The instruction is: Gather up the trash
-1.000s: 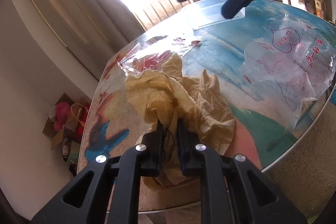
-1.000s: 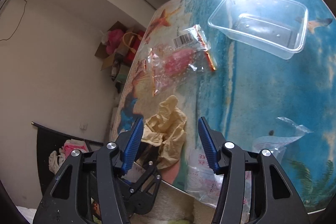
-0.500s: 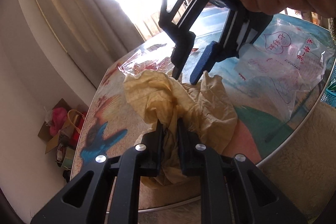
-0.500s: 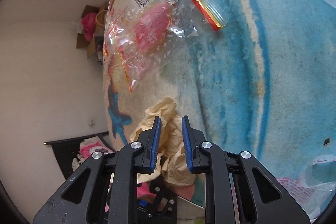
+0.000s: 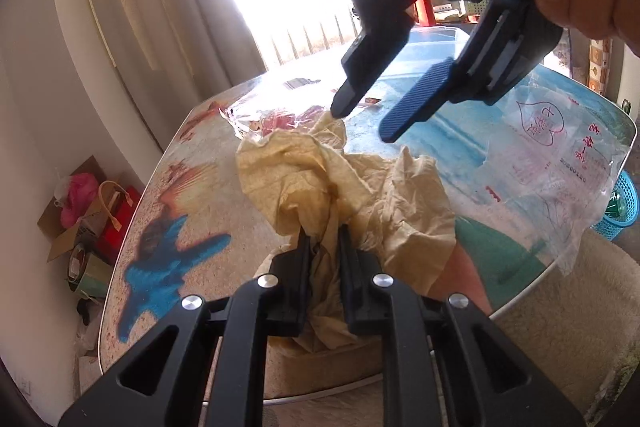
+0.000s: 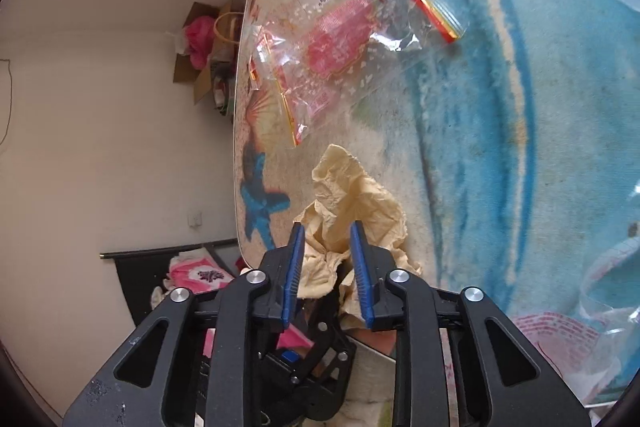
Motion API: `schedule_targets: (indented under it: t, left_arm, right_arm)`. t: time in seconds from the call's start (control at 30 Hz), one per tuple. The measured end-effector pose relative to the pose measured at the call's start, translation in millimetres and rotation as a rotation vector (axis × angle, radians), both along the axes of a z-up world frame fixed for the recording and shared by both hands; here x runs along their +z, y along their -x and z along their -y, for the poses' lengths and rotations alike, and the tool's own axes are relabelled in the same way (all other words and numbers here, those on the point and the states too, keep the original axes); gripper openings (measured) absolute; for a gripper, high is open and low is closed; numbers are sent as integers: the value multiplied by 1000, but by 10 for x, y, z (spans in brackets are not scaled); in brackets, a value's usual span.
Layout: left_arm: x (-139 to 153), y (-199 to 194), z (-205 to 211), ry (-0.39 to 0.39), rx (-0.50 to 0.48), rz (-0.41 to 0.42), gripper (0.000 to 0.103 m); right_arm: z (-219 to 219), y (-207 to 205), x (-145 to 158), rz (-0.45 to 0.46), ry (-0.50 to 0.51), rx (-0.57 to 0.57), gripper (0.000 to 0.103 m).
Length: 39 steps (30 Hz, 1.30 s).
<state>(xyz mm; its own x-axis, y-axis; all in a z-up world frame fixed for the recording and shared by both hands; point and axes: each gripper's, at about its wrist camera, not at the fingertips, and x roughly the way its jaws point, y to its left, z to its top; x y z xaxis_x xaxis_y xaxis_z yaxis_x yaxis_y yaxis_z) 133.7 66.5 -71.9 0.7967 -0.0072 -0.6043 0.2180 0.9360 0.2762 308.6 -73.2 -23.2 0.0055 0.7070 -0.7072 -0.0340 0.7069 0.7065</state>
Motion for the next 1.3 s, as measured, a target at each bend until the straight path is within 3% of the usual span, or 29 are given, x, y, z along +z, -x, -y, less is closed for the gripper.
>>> schedule_targets:
  t: [0.1, 0.2, 0.33, 0.37, 0.53, 0.83, 1.3]
  left_arm:
    - [10, -42, -74, 42, 7, -19, 14]
    - [22, -65, -151, 79, 27, -37, 15]
    - [28, -75, -258, 142, 50, -55, 15]
    - [27, -74, -274, 152, 51, -57, 14]
    - [12, -72, -362, 220, 47, -65, 14]
    - [17, -39, -398, 230, -6, -63, 14]
    - [18, -17, -407, 198, -69, -70, 20]
  right_arm:
    - [-99, 160, 73, 59, 113, 88, 38]
    - [-262, 231, -60, 26, 150, 169, 38]
    - [-388, 170, -303, -57, 149, 190, 29]
    - [-416, 135, -347, -72, 135, 183, 21]
    - [-429, -19, -342, -82, 88, 123, 20]
    - [-431, -177, -475, -136, -110, 77, 21]
    - [-633, -2, -164, 20, -53, 313, 12]
